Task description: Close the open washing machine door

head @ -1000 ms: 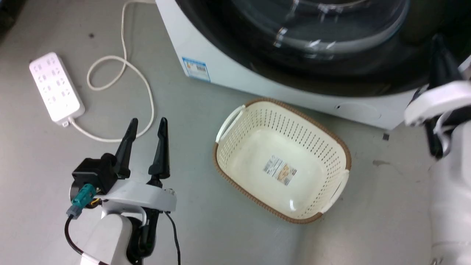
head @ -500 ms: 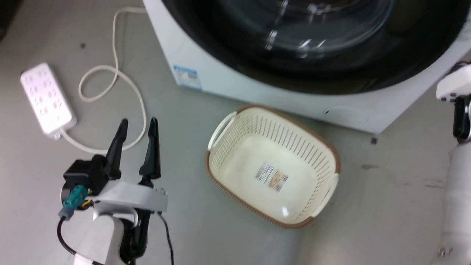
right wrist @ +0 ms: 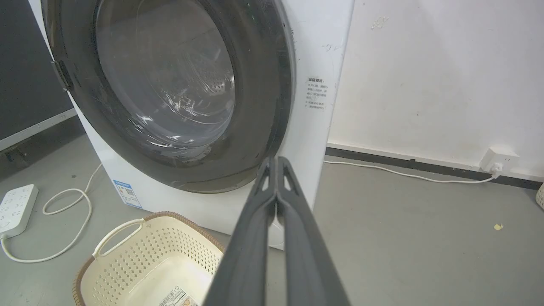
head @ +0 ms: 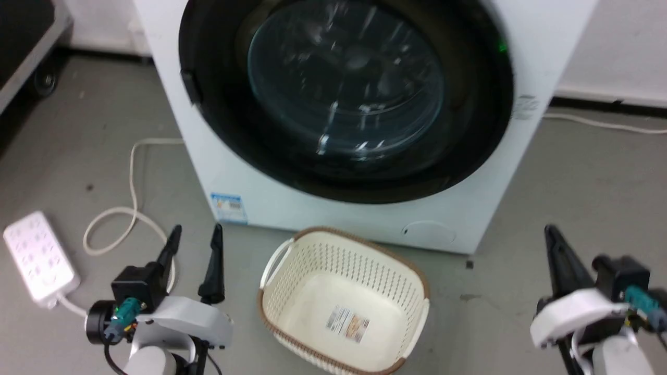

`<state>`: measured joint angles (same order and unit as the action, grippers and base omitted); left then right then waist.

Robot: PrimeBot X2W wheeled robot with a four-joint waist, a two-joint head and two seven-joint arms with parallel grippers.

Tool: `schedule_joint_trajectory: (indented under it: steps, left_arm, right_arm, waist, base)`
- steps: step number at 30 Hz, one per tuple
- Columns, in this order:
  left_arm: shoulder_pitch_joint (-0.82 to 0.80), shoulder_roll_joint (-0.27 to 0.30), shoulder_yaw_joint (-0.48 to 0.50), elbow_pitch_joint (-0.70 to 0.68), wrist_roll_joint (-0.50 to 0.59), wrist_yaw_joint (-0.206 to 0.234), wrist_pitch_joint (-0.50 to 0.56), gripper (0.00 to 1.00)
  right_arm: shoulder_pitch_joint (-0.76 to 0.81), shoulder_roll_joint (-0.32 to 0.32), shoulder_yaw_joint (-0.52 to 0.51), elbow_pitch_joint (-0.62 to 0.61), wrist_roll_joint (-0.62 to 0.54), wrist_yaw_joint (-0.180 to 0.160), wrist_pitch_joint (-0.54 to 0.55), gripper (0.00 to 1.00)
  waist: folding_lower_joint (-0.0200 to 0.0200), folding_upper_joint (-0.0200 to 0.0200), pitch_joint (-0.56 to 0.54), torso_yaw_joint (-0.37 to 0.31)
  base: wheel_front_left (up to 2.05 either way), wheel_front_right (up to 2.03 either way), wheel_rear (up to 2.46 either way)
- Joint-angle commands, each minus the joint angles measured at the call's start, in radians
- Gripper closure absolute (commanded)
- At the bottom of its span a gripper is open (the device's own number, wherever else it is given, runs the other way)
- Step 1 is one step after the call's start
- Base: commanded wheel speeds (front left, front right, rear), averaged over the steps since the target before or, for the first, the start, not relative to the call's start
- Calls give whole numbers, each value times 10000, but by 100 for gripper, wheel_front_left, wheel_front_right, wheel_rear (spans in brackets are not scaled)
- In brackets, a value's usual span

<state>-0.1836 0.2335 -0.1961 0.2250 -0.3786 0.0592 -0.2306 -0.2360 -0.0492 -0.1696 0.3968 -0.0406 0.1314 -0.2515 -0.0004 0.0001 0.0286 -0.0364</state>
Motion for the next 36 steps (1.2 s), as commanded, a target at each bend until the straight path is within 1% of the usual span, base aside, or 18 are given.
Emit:
schedule_joint_trajectory:
  steps: [1,9,10,11,12,22,32,33,36]
  left_arm:
    - [111,36,-31,13,42,25,26,0]
    - [299,55,-250,259,-107,-56,515,0]
    - [308,54,-279,286,-109,-63,535,0]
    - [318,45,-302,315,-129,-75,559,0]
    - [324,44,-318,336,-140,-80,572,0]
    - [201,26,-253,447,-360,-85,496,0]
    - [52,8,-309,519,-406,-12,413,0]
    - [37,29,-314,542,-389,0,404,100]
    - [167,-22,-287,501,-354,-45,481,100]
  right_arm:
    - [140,-12,39,-121,98,-7,-8,100]
    - [1360,-11,217,-874,539,-7,195,100]
    - [1451,-11,224,-949,569,-7,239,98]
    - [1529,-11,234,-1023,604,-7,273,56]
    - [1593,-11,247,-1092,641,-7,301,0]
    - [1853,-11,444,-1480,1085,-7,507,0]
    - [1844,-11,517,-1487,1264,-7,444,0]
    - [1837,-11,527,-1480,1279,-7,433,100]
    - [1705,0,506,-1479,1204,0,490,100]
  waist:
    - [4,-1,-357,-332]
    - [4,-1,-560,-365]
    - [4,-1,-582,-348]
    - [4,-1,-600,-333]
    - [4,-1,-613,-325]
    - [4,-1,-630,-304]
    - [4,-1,-611,-327]
    - [4,-1,-604,-329]
    - [5,-1,-601,-323]
  base:
    - [0,0,0]
    - [0,0,0]
    - [0,0,0]
    - [0,0,0]
    - [0,0,0]
    - [0,0,0]
    - [0,0,0]
    - [0,0,0]
    - [0,0,0]
